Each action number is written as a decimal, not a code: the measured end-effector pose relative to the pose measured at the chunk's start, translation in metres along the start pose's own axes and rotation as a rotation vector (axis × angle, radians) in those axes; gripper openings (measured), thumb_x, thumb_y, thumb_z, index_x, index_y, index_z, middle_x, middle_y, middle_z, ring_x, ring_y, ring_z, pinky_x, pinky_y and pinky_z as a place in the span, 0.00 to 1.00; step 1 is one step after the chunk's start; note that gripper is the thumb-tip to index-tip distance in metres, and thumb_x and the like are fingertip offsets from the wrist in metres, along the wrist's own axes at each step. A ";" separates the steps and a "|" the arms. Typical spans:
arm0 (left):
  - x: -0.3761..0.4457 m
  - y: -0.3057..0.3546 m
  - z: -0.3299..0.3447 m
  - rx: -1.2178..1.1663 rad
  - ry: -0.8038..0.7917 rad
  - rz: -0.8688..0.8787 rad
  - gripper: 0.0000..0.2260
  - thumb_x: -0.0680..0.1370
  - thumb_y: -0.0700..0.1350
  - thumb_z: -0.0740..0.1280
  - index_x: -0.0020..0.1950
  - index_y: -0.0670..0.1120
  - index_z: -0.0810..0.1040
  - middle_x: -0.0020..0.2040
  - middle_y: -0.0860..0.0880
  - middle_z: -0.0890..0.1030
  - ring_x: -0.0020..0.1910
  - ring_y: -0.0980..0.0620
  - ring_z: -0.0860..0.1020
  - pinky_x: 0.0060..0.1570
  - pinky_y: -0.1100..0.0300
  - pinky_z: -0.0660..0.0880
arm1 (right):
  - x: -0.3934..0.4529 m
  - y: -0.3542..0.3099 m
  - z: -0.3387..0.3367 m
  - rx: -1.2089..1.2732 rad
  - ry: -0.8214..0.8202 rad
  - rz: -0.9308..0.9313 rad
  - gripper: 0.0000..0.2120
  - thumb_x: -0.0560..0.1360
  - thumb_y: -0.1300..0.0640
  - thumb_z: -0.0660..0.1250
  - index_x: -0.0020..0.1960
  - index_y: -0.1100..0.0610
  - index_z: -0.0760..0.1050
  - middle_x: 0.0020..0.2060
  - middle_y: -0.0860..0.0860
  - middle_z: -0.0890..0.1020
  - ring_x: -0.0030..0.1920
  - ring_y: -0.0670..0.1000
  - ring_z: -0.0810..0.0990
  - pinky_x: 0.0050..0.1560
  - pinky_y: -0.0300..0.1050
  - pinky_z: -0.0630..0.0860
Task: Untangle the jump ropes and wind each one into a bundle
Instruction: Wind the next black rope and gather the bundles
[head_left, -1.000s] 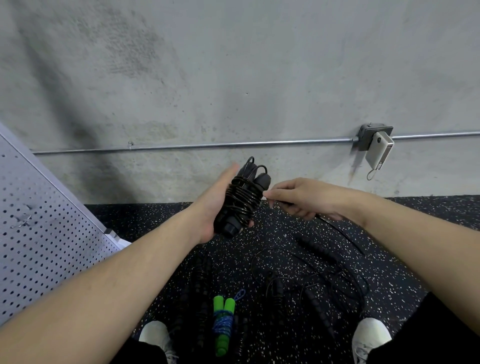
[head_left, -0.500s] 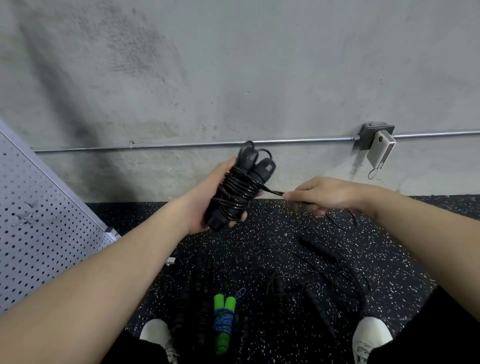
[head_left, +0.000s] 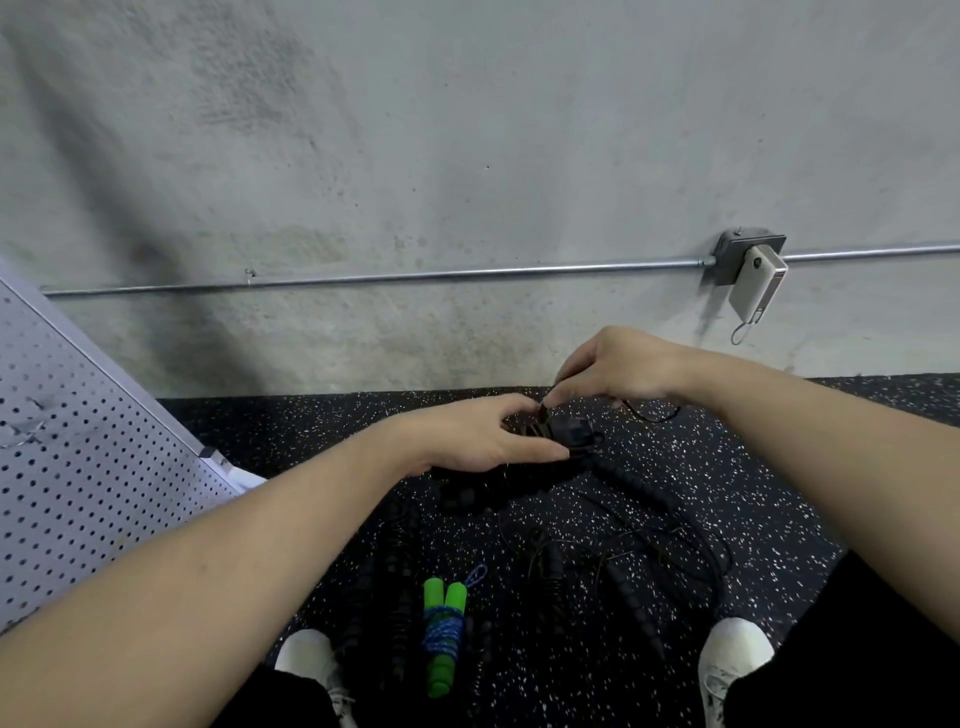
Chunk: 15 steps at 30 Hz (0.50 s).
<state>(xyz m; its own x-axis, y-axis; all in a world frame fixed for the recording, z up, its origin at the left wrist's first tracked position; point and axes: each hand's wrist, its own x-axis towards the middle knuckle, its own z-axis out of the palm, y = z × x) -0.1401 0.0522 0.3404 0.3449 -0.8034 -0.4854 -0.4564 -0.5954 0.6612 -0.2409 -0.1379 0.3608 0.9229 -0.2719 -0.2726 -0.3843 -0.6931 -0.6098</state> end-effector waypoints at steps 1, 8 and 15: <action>0.002 -0.001 0.004 0.000 0.009 -0.010 0.31 0.70 0.71 0.72 0.70 0.63 0.74 0.60 0.57 0.82 0.58 0.55 0.80 0.63 0.56 0.76 | 0.001 -0.002 0.002 -0.017 -0.003 -0.010 0.12 0.67 0.35 0.75 0.42 0.42 0.85 0.34 0.45 0.85 0.34 0.48 0.78 0.37 0.46 0.75; 0.010 -0.007 0.008 -0.270 0.233 -0.070 0.18 0.78 0.64 0.67 0.61 0.54 0.80 0.48 0.51 0.86 0.41 0.54 0.83 0.38 0.59 0.79 | -0.004 -0.030 0.022 -0.286 0.051 -0.226 0.14 0.83 0.50 0.61 0.58 0.53 0.83 0.51 0.50 0.86 0.49 0.50 0.81 0.51 0.45 0.75; 0.009 -0.006 0.002 -0.913 0.256 -0.109 0.21 0.80 0.55 0.70 0.66 0.43 0.73 0.46 0.38 0.84 0.36 0.38 0.83 0.33 0.50 0.80 | -0.007 -0.031 0.015 0.163 0.181 -0.203 0.07 0.79 0.54 0.69 0.56 0.52 0.75 0.40 0.50 0.86 0.28 0.38 0.76 0.32 0.31 0.69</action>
<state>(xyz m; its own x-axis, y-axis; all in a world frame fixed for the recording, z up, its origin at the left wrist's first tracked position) -0.1357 0.0486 0.3315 0.5659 -0.6535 -0.5027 0.3683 -0.3452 0.8633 -0.2356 -0.1053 0.3703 0.9646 -0.2638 -0.0048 -0.1768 -0.6330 -0.7537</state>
